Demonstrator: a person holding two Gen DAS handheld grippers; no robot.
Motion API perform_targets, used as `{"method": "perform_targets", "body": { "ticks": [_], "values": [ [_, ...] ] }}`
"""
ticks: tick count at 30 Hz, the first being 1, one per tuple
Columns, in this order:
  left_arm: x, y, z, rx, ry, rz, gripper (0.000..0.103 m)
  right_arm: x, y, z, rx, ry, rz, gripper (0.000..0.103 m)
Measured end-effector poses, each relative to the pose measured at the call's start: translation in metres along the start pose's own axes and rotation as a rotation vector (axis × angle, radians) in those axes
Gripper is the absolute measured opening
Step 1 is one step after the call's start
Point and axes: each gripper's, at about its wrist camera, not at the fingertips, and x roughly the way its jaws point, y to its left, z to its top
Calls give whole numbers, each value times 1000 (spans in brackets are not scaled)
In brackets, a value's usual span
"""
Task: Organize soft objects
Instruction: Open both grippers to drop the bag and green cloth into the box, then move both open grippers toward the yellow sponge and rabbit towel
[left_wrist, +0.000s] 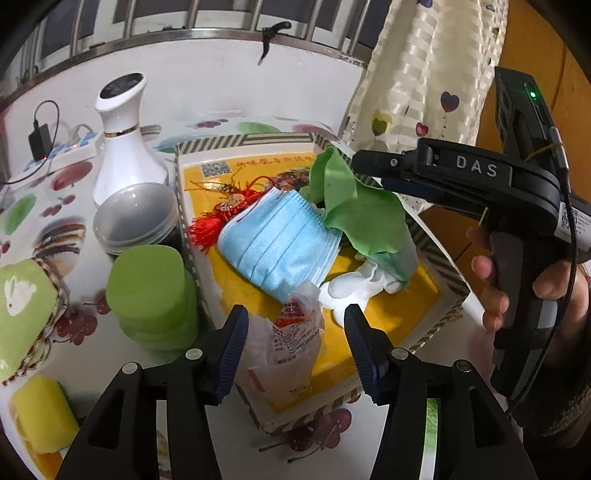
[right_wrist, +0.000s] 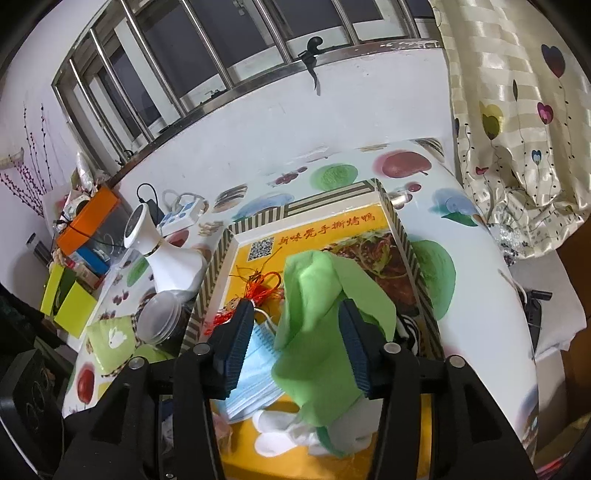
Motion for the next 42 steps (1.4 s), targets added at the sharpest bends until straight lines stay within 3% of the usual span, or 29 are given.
{"method": "perform_targets", "body": {
  "ticks": [12,28,42],
  "values": [
    [-38,-2,-10,1,-74,13,57,-30,21,-16,-13,-40,26,49],
    [-73,17,-29,-44,-112,62,58,-52,55,-46,-26,-72,77,49],
    [-93,59,-59,-100,-109,193,58,-42,95,-75,-90,-45,98,49]
  ]
}}
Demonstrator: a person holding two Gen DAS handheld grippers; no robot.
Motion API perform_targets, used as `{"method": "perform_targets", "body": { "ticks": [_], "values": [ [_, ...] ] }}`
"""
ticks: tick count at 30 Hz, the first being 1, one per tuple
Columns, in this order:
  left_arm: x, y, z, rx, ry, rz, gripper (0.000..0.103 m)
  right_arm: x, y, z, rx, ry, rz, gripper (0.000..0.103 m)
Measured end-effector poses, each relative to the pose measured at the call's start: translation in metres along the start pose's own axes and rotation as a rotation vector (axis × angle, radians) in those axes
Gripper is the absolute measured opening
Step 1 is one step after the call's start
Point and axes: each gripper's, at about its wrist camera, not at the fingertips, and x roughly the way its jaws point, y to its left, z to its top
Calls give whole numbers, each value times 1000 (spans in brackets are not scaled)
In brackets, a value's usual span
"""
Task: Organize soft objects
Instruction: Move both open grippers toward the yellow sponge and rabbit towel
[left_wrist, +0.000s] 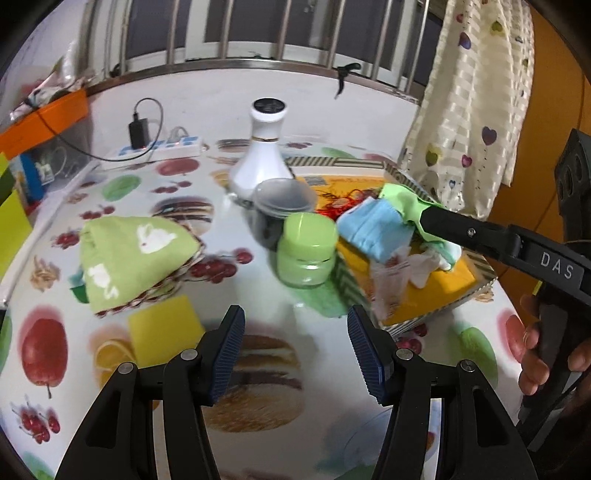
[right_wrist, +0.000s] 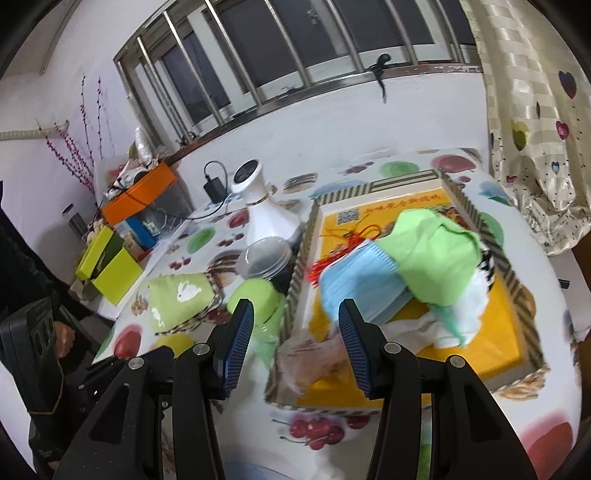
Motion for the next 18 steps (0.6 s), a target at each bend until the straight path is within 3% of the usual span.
{"method": "perform_targets", "body": {
  "ticks": [18],
  "values": [
    [-10,57,-16,-85,-4,75,58,30,47,-17,-82,45,3,49]
  ]
}}
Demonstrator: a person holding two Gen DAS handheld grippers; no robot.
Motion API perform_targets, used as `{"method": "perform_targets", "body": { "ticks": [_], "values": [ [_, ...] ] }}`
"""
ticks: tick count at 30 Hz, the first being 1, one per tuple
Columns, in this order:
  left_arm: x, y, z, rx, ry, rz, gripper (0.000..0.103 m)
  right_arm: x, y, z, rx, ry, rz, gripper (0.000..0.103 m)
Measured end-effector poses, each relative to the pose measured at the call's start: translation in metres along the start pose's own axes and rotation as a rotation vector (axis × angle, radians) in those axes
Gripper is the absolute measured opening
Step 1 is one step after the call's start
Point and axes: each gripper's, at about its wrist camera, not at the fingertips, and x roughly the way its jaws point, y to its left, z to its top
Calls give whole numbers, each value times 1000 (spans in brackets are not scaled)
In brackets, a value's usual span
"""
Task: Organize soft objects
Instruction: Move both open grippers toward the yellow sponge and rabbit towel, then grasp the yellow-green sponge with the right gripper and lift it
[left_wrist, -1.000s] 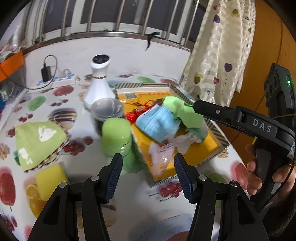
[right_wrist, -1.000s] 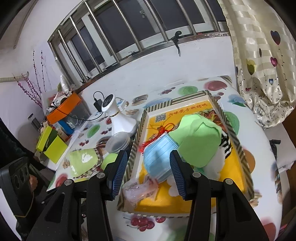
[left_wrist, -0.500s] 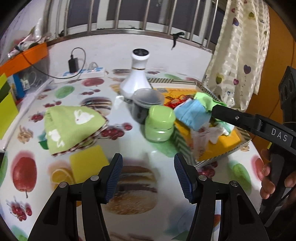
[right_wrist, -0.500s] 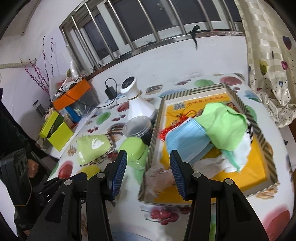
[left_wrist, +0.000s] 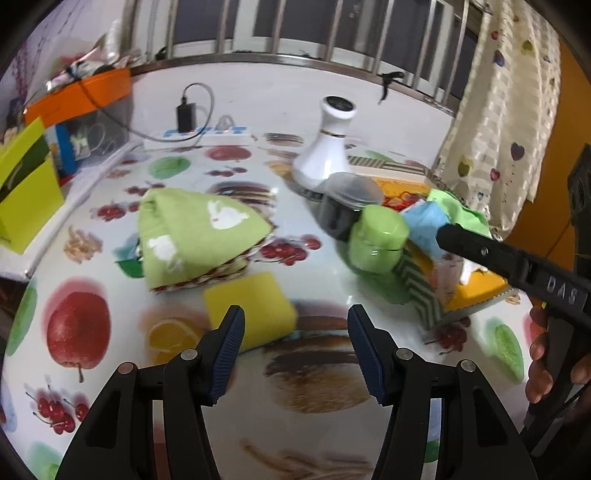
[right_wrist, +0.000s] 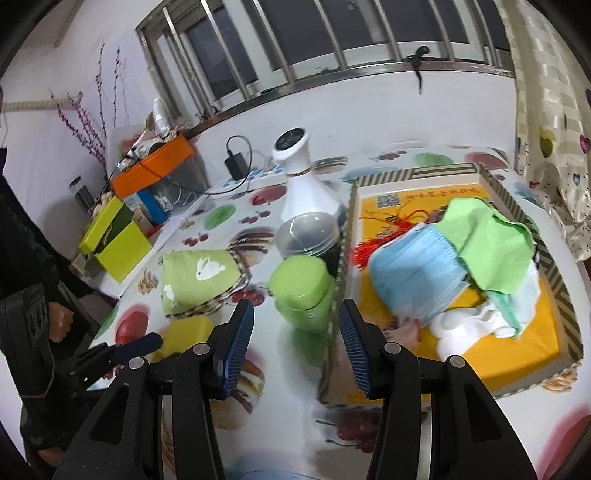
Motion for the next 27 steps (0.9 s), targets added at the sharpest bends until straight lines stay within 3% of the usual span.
{"method": "perform_targets", "body": {
  "ticks": [15,27],
  "values": [
    [-9,88,-10,-169,-8,93,58,39,44,-11,-88,74,77,49],
    [-6,112,-17,-220,0,104,58,75,83,-22,-168,178,166,50]
  ]
}}
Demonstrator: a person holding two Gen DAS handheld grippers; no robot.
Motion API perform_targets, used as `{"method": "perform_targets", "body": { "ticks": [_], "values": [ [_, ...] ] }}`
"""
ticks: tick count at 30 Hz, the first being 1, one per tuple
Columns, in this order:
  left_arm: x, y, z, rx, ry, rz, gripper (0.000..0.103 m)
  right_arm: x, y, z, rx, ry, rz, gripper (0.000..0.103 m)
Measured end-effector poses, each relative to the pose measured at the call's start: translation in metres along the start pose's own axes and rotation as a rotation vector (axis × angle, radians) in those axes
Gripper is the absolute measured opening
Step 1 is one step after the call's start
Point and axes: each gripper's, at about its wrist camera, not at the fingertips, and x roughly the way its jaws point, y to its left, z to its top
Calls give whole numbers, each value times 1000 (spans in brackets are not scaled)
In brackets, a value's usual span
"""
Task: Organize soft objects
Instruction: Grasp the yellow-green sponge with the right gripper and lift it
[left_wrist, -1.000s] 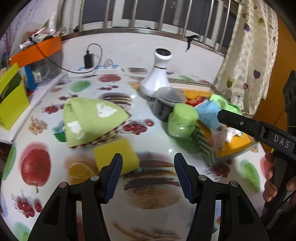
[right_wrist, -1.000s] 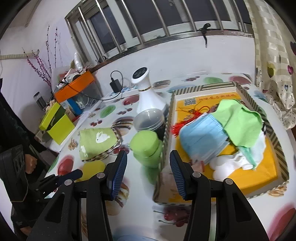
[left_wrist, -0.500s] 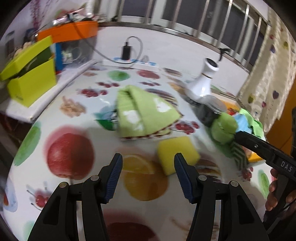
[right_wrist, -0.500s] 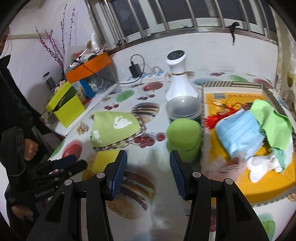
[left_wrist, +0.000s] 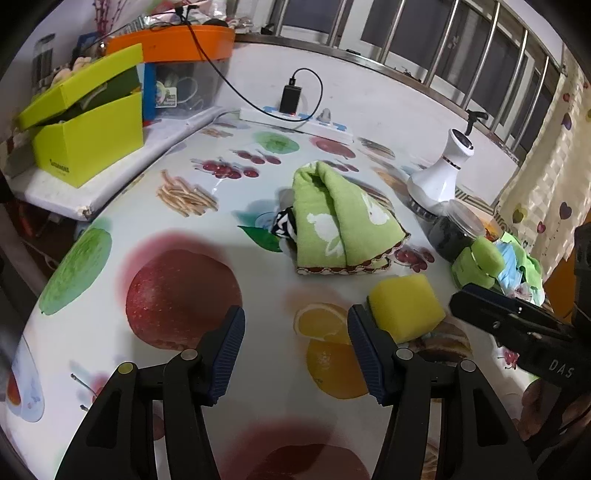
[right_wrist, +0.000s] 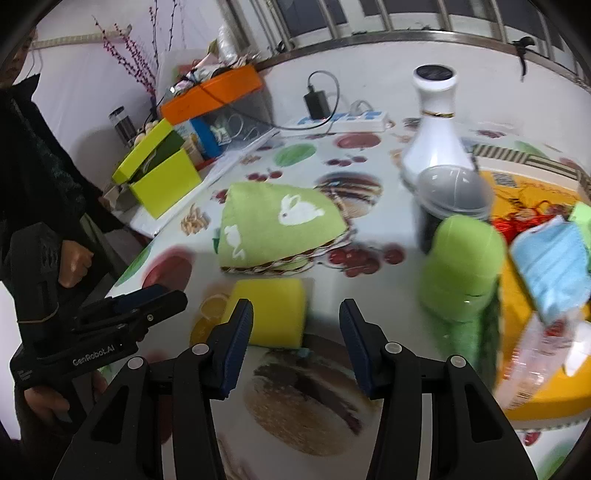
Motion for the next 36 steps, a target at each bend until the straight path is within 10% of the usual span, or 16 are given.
{"method": "perform_targets", "body": {
  "ticks": [36],
  "values": [
    [4,32,0,-64,17,16,58,60,33,5,-18,108,30,61]
  ]
}}
